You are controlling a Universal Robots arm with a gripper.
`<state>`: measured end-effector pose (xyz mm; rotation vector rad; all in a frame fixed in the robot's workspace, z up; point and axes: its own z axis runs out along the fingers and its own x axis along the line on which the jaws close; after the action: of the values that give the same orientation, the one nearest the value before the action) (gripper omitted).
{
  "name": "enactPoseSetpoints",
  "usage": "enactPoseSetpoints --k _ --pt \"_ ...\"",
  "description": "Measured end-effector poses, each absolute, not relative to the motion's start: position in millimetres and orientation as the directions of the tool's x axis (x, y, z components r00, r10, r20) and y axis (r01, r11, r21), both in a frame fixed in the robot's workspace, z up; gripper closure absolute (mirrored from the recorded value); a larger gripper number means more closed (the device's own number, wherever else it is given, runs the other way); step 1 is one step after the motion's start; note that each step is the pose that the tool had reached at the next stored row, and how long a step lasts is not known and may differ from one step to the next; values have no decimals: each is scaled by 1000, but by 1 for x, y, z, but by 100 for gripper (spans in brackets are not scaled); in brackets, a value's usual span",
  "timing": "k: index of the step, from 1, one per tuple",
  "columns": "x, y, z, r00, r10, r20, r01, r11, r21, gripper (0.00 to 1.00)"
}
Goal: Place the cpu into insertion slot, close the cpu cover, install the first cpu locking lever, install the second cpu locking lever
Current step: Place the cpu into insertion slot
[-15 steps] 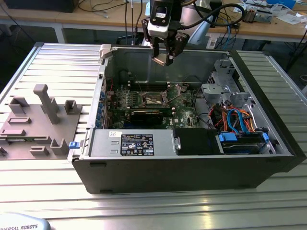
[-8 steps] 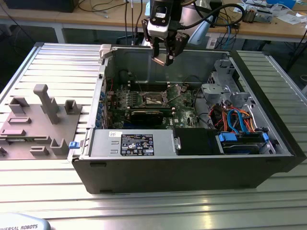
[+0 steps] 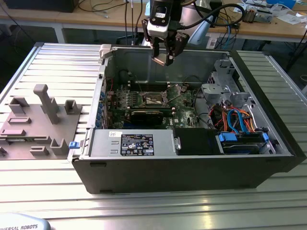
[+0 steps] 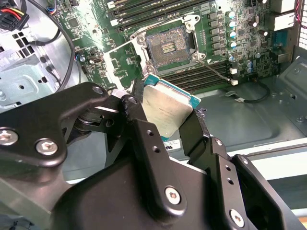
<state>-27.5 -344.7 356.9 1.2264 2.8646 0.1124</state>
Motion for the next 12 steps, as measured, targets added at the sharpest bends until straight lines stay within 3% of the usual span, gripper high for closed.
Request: enactPoseSetpoints --k 12 --pt "-27 -345 357 -686 727 7 726 684 75 46"
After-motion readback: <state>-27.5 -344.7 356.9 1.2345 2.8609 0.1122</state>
